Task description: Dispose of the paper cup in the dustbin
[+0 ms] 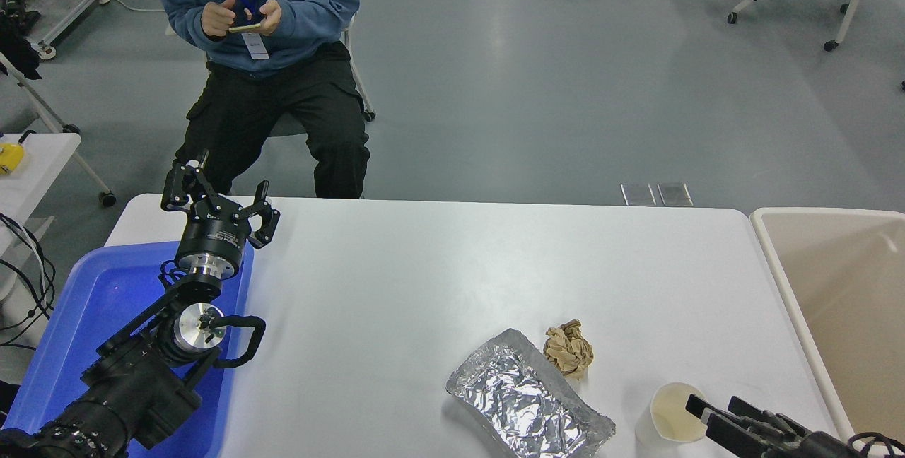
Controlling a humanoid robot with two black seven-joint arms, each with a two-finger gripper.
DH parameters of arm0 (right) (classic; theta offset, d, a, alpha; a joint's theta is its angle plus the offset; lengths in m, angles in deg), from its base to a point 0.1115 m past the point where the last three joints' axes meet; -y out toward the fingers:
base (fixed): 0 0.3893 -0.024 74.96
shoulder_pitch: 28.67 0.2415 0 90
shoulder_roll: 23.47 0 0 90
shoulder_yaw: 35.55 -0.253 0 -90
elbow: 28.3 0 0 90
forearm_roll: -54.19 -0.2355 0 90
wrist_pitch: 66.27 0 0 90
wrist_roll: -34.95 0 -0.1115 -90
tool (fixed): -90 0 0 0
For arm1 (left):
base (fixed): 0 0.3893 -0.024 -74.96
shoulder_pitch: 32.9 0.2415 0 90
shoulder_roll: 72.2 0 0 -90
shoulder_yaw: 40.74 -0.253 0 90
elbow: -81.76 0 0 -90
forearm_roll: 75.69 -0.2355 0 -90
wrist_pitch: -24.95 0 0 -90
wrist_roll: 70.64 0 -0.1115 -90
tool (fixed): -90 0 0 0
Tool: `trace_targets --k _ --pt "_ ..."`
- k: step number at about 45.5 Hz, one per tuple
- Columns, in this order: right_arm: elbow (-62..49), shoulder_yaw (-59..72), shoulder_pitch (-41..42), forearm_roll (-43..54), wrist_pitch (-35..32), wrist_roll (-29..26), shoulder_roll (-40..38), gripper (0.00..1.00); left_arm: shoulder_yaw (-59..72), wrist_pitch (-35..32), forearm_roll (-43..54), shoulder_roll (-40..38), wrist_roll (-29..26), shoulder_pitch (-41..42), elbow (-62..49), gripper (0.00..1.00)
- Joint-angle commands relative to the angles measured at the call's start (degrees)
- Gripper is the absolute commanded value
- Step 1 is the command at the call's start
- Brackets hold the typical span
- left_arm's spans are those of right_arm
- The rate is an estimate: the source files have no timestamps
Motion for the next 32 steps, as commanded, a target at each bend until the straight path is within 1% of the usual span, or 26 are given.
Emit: trace_targets --k 1,9,23,25,26,30,32 --pt "-1.3 0.2 0.7 0.1 -0.1 0.0 0.9 0.98 0.0 0.0 0.0 0.0 0.0 0.0 0.0 1.0" --pt "-3.7 3.7 3.0 0.1 0.0 0.0 2.8 0.97 0.0 0.0 0.0 0.0 0.0 0.0 0.0 1.0" --pt "-6.3 4.4 3.2 0.1 0.0 -0.1 5.0 0.91 0.1 0.0 0.0 0.0 0.0 -0.1 0.0 1.0" --pt "-6.3 4.4 3.2 0.1 0.0 -0.1 5.0 0.89 0.0 0.0 0.0 0.0 0.0 0.0 0.0 1.0" --pt "-6.4 4.5 3.2 0.1 0.0 -0.1 5.0 0.86 0.1 0.0 0.0 0.0 0.0 -0.1 0.0 1.0" --pt "-6.4 4.5 3.2 0.1 0.0 -0.1 5.0 0.81 0.0 0.0 0.0 0.0 0.0 0.0 0.0 1.0" --pt "-6.4 4.5 3.2 0.1 -0.1 -0.2 5.0 0.74 0.0 0.0 0.0 0.0 0.0 0.0 0.0 1.0"
